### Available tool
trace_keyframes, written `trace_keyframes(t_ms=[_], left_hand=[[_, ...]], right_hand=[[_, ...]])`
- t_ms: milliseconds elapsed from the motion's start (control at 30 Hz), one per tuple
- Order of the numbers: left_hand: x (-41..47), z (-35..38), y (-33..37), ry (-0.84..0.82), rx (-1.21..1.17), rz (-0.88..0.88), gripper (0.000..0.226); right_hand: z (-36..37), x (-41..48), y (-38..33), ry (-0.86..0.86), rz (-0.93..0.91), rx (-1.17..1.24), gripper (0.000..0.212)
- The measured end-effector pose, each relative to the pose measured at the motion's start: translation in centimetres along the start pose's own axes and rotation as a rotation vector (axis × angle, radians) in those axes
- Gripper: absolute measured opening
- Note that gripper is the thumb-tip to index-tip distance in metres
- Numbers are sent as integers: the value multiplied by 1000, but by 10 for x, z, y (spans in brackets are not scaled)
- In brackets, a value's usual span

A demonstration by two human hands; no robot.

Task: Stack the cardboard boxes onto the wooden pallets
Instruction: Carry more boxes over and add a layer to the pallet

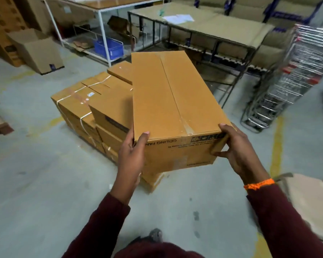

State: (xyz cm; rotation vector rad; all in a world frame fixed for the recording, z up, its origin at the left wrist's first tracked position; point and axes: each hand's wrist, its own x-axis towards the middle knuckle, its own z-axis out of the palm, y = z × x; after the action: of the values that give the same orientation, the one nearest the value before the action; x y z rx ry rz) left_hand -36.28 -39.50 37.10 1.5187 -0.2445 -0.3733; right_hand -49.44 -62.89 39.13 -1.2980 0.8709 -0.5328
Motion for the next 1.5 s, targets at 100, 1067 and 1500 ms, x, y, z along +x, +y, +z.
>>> trace_keyframes(t_ms=[100,1067,1500], left_hand=[[41,42,0,-24,14,-29,51],[378,333,-66,450,-35,-161,42],[431,395,-131,609,-177,-372,43]], right_hand=[[-19,54,-16,14,-4,-16,33],[-21,631,-58,-543,198,-356,60],[23,781,-42,-864,274,-535,46]])
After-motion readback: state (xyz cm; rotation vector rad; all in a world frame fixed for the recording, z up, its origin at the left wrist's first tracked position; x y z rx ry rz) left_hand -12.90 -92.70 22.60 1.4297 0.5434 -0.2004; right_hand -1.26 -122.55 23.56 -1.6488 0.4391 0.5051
